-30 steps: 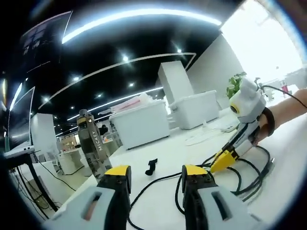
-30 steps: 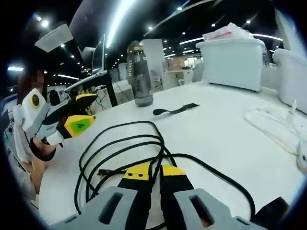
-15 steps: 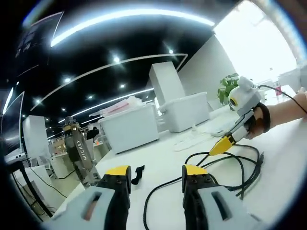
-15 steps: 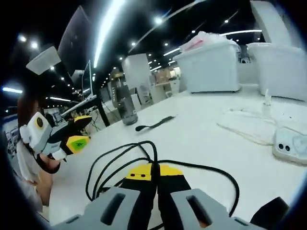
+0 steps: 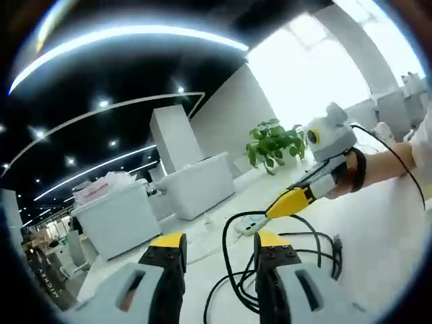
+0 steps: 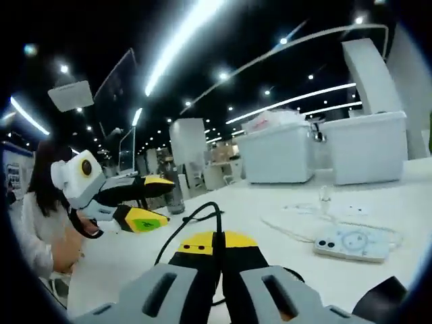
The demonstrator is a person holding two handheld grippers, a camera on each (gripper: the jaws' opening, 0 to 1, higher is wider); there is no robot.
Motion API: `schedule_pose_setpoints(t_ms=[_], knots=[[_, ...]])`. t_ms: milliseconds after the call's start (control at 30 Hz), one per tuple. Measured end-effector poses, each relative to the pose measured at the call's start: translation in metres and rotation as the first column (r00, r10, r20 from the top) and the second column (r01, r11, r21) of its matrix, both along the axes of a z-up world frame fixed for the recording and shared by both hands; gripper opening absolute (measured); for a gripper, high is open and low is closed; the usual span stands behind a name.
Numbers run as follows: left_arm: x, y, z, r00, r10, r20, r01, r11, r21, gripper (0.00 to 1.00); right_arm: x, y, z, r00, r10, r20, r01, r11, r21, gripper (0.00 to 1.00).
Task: Coil the Type-C to USB data cable on the desktop and secure it with Velcro straps.
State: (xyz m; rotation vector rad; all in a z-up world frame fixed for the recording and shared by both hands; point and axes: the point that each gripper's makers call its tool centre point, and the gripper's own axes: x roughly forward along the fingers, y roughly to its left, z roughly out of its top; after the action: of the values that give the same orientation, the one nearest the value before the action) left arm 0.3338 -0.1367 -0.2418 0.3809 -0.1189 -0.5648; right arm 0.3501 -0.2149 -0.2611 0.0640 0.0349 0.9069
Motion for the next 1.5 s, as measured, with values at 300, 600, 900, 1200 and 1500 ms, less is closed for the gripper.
schedule_pose_setpoints(t_ms=[300, 600, 900, 1200, 1500], knots=[[-0.003, 0.003, -0.026, 0.997, -0.049, -0.059, 0.043, 0.995, -0.095, 0.30, -0.021, 0.009, 0.008, 0.994, 0.107, 0.020, -0.108, 0.994, 0.031, 0.02], [-0.011, -0.002, -0.016, 0.997, -0.078, 0.021, 0.080, 0.993, -0.082, 0.08, -0.031, 0.021, 0.005, 0.984, 0.178, -0.001, -0.178, 0.983, 0.048, 0.02], [-0.010, 0.007, -0.014, 0.999, -0.019, 0.049, 0.020, 1.000, -0.018, 0.04, -0.017, 0.006, 0.020, 0.991, 0.132, -0.027, -0.122, 0.963, 0.241, 0.03], [-0.024, 0.009, 0.007, 0.991, -0.016, 0.133, 0.025, 0.998, -0.061, 0.04, 0.023, -0.007, -0.066, 0.967, 0.052, -0.251, -0.061, 0.998, -0.028, 0.20], [-0.040, 0.002, 0.025, 0.975, -0.035, 0.221, 0.046, 0.998, -0.044, 0.04, 0.006, 0.019, -0.118, 0.971, 0.074, -0.225, -0.140, 0.946, -0.291, 0.18]])
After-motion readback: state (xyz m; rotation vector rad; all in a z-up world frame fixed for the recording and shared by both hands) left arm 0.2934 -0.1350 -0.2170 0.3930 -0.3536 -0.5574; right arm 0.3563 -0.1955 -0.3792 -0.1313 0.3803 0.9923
